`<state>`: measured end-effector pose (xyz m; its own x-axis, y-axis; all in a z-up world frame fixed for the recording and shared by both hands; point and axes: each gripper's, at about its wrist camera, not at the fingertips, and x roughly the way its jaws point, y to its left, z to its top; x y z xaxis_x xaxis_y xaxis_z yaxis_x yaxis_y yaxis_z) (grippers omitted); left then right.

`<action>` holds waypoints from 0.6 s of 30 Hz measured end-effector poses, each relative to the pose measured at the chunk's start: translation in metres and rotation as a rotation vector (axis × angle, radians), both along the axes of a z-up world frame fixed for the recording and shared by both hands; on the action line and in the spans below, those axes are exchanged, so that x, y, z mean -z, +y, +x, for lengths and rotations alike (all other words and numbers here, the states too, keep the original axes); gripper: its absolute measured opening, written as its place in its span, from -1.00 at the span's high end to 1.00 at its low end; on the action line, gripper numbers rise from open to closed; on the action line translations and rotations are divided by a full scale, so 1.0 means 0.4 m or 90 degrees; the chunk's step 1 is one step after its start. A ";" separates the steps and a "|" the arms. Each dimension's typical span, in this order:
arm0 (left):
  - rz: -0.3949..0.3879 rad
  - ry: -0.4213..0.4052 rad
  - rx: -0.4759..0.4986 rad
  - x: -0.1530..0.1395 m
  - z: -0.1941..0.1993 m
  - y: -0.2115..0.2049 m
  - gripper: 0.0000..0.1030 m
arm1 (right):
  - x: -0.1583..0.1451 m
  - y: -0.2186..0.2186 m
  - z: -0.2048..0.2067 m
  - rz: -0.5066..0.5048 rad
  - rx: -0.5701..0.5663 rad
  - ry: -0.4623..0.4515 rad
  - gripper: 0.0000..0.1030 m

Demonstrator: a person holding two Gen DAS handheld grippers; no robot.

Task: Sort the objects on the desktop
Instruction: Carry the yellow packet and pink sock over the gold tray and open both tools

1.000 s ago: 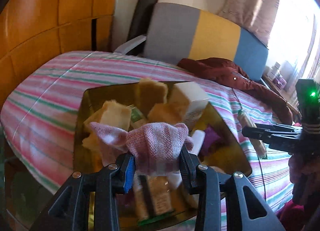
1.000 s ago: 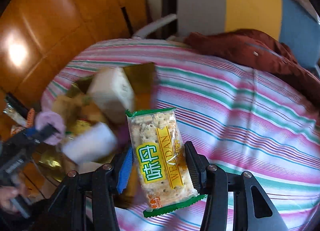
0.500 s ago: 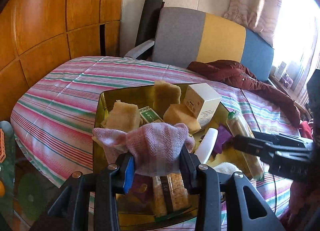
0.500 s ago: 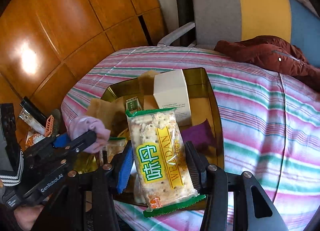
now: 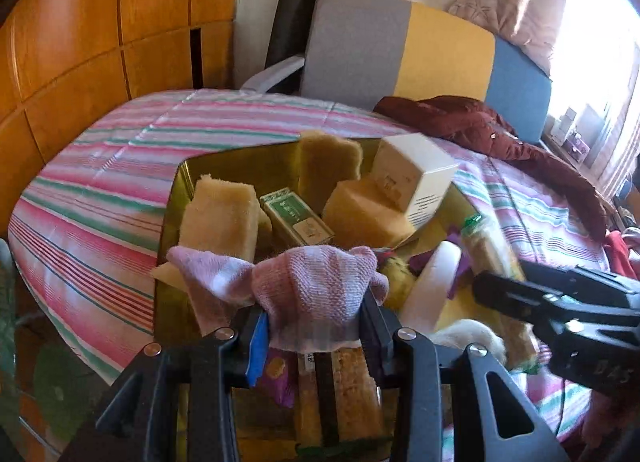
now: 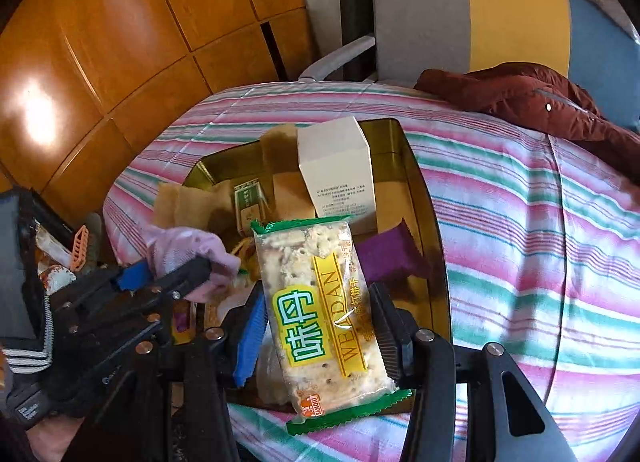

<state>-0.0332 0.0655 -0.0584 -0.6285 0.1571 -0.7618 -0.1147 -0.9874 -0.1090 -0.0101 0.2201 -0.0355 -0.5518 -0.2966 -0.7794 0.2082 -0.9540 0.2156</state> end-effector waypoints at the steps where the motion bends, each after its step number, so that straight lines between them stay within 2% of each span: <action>1: -0.001 -0.006 -0.005 0.011 -0.012 -0.004 0.25 | 0.002 -0.002 -0.011 0.006 0.002 0.000 0.02; 7: 0.001 -0.028 -0.031 0.053 -0.080 -0.031 0.19 | 0.025 -0.027 -0.085 0.036 0.004 -0.003 0.02; 11: 0.002 -0.014 -0.031 0.040 -0.074 -0.037 0.13 | 0.053 -0.041 -0.126 0.039 0.004 -0.019 0.03; 18: -0.014 -0.011 -0.033 0.023 -0.047 -0.034 -0.02 | 0.058 -0.061 -0.117 0.037 -0.008 -0.015 0.00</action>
